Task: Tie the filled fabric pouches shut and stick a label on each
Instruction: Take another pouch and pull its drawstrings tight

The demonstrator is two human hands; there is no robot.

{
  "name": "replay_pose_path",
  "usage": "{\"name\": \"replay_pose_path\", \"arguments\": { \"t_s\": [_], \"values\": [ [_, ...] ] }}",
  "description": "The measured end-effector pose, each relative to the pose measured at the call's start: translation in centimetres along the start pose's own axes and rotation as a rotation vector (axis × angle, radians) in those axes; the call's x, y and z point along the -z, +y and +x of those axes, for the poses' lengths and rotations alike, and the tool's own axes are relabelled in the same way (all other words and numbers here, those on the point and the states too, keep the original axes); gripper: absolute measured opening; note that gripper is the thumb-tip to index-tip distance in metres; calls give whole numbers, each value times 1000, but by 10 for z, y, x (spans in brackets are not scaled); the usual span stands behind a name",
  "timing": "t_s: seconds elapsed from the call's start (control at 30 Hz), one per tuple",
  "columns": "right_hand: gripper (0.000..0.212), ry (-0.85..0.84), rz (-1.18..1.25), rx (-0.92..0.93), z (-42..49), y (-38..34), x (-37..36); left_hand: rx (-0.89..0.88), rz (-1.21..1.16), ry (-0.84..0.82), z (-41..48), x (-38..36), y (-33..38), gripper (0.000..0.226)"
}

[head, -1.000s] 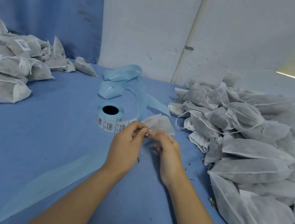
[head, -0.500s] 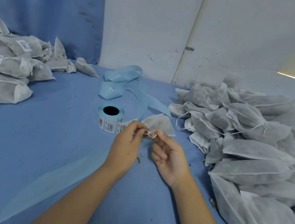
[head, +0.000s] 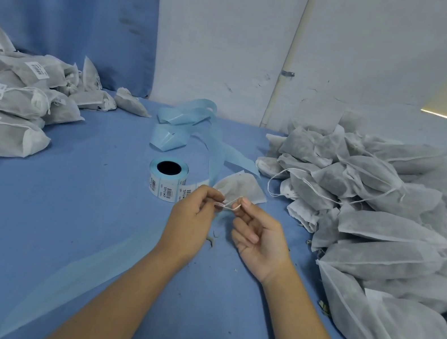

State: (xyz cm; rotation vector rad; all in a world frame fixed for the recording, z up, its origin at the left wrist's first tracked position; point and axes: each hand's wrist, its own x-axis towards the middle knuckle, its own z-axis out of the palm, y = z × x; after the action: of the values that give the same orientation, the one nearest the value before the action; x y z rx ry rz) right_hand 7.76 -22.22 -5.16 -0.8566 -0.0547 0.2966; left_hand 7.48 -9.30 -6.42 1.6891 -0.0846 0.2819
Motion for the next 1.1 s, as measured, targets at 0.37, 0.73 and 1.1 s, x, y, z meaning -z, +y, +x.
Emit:
{"name": "replay_pose_path", "arguments": {
  "t_s": [0.37,0.73,1.1],
  "values": [
    [18,-190,196,20,-4,-1,1,-447,591,-118,-6,-1,-3,78],
    [28,-338,193,-45,-11,-1,-2,-444,611,-21,0,2,-7,40],
    [11,161,-138,147,0,5,-9,-349,41,334,3,5,29,23]
  ]
}}
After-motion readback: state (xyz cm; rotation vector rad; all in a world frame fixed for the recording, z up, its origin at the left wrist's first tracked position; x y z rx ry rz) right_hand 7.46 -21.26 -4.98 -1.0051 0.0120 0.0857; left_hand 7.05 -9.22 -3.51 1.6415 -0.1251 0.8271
